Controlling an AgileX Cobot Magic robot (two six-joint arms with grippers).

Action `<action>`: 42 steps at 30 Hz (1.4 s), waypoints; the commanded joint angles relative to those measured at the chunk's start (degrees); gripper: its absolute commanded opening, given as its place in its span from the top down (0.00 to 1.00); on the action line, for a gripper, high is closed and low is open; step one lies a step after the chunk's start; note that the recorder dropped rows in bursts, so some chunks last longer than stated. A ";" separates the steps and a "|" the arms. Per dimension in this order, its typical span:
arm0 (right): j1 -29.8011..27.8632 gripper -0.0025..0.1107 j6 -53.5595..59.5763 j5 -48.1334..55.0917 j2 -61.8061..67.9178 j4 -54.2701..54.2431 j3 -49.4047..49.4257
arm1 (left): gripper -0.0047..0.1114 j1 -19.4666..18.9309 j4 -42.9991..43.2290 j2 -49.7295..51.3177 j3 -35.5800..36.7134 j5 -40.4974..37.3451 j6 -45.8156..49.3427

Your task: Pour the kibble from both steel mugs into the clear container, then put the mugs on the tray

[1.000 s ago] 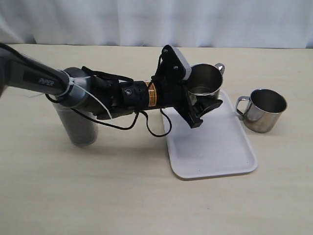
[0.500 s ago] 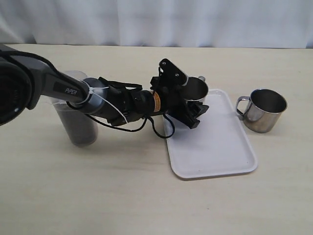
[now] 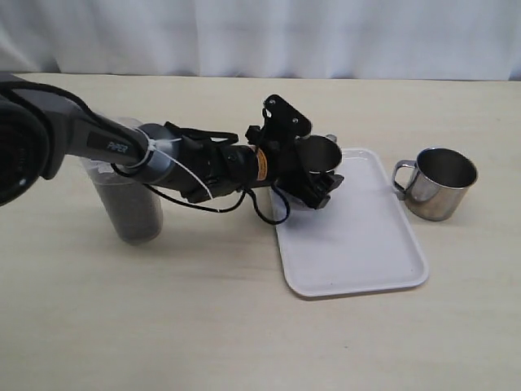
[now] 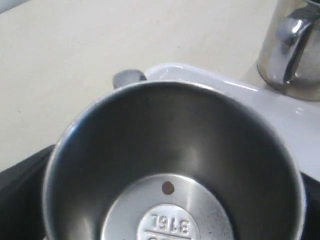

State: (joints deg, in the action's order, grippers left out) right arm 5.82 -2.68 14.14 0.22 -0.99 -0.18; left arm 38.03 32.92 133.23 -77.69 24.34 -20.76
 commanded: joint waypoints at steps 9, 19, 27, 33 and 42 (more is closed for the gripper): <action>-0.39 0.94 0.03 0.10 -0.22 -0.24 0.18 | 0.24 2.77 -0.58 -16.81 -0.58 -25.27 -8.03; -0.39 0.94 0.03 0.10 -0.22 -0.24 0.18 | 0.89 9.04 7.56 -39.10 2.52 -58.76 -7.84; -0.39 0.94 0.03 0.10 -0.22 -0.24 0.18 | 0.96 9.28 12.20 -70.74 26.45 -52.60 -18.44; -0.39 0.94 0.03 0.10 -0.22 -0.24 0.18 | 0.96 9.28 15.05 -102.45 43.04 -52.24 -24.15; -0.39 0.94 0.03 0.10 -0.22 -0.24 0.18 | 0.96 9.28 13.13 -133.23 52.26 -48.07 -29.22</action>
State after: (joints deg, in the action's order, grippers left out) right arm 5.82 -2.68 14.14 0.22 -0.99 -0.18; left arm 46.84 46.86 3.96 -26.03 -24.87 -49.12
